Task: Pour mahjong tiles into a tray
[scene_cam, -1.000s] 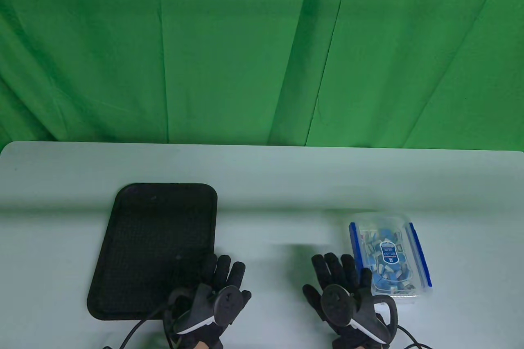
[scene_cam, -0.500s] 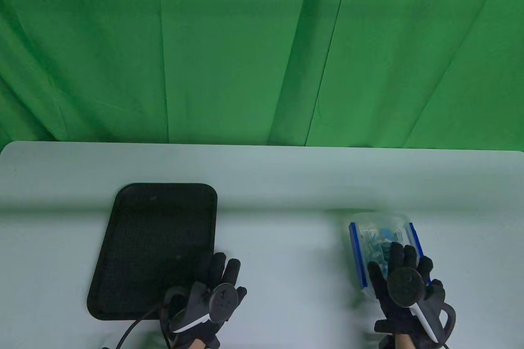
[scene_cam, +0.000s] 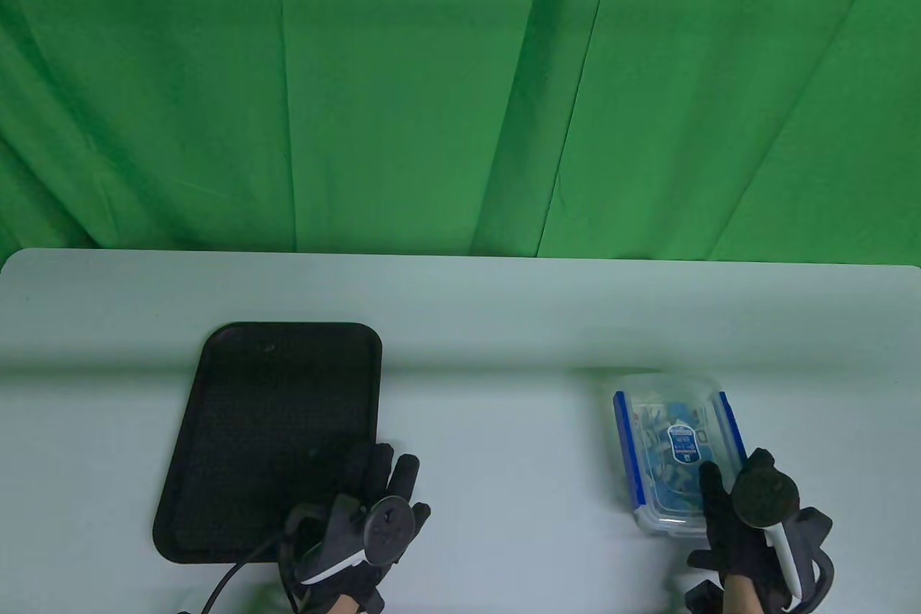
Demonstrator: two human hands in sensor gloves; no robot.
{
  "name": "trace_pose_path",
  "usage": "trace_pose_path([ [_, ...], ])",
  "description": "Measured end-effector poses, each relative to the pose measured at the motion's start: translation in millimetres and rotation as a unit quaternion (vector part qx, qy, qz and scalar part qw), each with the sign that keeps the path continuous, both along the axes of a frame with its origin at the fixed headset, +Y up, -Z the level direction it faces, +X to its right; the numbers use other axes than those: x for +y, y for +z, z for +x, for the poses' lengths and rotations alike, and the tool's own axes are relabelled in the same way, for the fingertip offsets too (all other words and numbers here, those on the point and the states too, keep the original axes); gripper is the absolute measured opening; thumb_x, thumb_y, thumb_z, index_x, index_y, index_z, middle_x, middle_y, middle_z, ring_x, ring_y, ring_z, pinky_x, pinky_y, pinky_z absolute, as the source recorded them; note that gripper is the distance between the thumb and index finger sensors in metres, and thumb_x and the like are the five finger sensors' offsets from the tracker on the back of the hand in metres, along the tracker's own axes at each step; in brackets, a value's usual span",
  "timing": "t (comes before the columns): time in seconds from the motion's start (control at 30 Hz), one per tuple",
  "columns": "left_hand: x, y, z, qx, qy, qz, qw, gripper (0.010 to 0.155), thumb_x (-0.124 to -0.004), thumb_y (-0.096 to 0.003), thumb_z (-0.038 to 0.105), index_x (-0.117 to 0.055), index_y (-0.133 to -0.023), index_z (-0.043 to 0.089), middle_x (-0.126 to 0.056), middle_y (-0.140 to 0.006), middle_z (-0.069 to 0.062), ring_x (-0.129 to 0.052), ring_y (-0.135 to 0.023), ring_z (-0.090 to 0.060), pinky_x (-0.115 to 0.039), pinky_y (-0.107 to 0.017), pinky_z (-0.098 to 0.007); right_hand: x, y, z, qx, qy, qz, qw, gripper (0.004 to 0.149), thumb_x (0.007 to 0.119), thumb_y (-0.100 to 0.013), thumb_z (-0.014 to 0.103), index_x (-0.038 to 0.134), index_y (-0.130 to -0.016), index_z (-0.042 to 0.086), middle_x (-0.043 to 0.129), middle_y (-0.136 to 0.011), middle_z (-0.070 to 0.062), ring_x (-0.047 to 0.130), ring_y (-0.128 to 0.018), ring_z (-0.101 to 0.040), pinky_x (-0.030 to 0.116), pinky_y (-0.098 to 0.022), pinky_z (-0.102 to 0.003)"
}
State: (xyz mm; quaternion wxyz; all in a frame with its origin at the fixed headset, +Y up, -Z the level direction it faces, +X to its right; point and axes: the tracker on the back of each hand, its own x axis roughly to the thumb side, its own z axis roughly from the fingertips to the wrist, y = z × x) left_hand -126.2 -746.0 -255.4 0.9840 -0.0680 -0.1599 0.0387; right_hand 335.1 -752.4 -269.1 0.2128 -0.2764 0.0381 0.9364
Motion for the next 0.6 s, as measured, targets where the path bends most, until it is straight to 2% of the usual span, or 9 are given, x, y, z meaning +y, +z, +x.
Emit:
trace_pose_path([
  [0.13,-0.6,0.1,0.6,0.0,-0.002,-0.003,1.0,0.068,-0.054,-0.0644,0.052,-0.041,-0.121,0.018,-0.038,-0.123,-0.027,-0.033,-0.11,-0.056,-0.04,-0.066,-0.077,-0.1,0.3,0.2,0.003,-0.001,-0.002,1.0,0.083,0.049,-0.067,0.062,0.017,-0.122,0.009,0.042,-0.126,-0.023,0.049,-0.11,-0.054,0.041,-0.076,-0.075],
  [0.6,-1.1,0.3,2.2,0.0,-0.004,-0.009,1.0,0.067,-0.054,-0.0645,0.052,-0.041,-0.121,0.018,-0.038,-0.123,-0.028,-0.033,-0.11,-0.056,-0.04,-0.066,-0.077,1.0,0.5,-5.8,0.009,0.005,-0.004,1.0,0.083,0.048,-0.067,0.062,0.017,-0.122,0.008,0.044,-0.124,-0.023,0.054,-0.107,-0.053,0.046,-0.076,-0.073],
])
